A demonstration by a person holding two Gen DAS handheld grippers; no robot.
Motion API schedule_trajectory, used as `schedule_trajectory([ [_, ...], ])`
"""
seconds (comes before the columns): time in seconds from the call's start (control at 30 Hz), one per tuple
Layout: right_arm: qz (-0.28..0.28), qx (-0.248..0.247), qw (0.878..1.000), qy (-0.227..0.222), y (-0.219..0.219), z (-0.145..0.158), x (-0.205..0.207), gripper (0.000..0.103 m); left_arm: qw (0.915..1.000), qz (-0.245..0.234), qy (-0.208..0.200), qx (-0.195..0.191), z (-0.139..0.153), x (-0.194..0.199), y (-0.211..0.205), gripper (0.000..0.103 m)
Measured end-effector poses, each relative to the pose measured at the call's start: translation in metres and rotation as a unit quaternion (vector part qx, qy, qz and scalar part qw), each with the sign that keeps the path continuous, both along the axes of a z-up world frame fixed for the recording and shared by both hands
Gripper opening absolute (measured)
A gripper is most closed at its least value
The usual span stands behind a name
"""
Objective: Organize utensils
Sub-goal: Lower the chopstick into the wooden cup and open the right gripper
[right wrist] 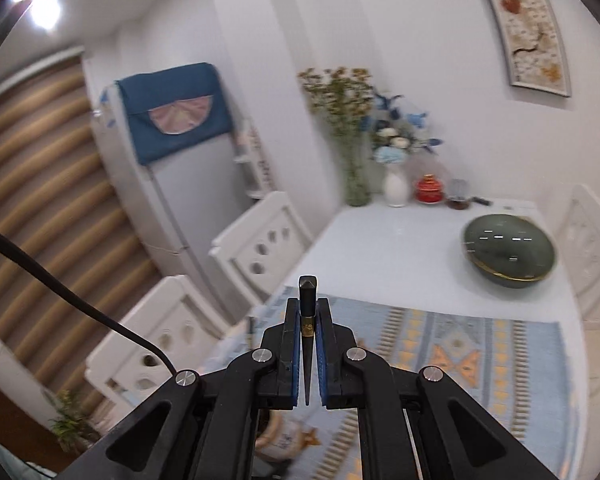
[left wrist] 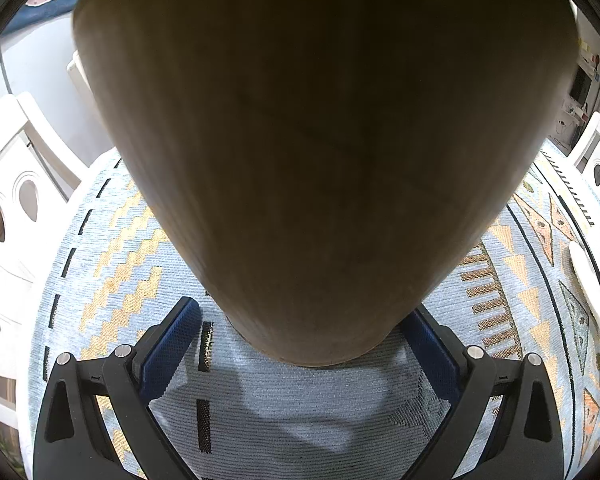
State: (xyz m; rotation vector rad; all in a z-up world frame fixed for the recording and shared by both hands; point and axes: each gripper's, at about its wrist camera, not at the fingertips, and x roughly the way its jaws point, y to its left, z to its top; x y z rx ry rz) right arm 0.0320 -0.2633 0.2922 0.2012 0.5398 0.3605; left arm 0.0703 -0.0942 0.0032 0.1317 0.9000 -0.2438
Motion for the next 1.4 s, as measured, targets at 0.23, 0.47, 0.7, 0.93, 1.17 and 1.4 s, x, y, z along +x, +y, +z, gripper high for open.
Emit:
schedule_trajectory([
  [0.23,0.043,-0.002,0.999,0.005,0.03,-0.01,0.006,0.006,1.0,0.0,0.0,0.0,0.0,0.0,-0.001,0.1],
  [0.47,0.037,0.003,0.999,-0.02,0.026,-0.003,-0.007,0.006,1.0,0.0,0.0,0.0,0.0,0.0,-0.001,0.1],
  [0.7,0.04,0.013,0.999,-0.033,0.02,0.011,-0.015,0.006,1.0,0.0,0.0,0.0,0.0,0.0,-0.001,0.1],
  [0.93,0.049,0.015,0.998,-0.023,0.026,0.005,-0.01,0.006,1.0,0.0,0.0,0.0,0.0,0.0,-0.001,0.1],
  [1.17,0.053,0.005,0.998,-0.02,0.034,-0.001,-0.007,0.006,1.0,0.0,0.0,0.0,0.0,0.0,-0.001,0.1],
  [1.4,0.06,-0.012,0.998,-0.009,0.041,-0.005,-0.005,0.007,1.0,0.0,0.0,0.0,0.0,0.0,-0.001,0.1],
])
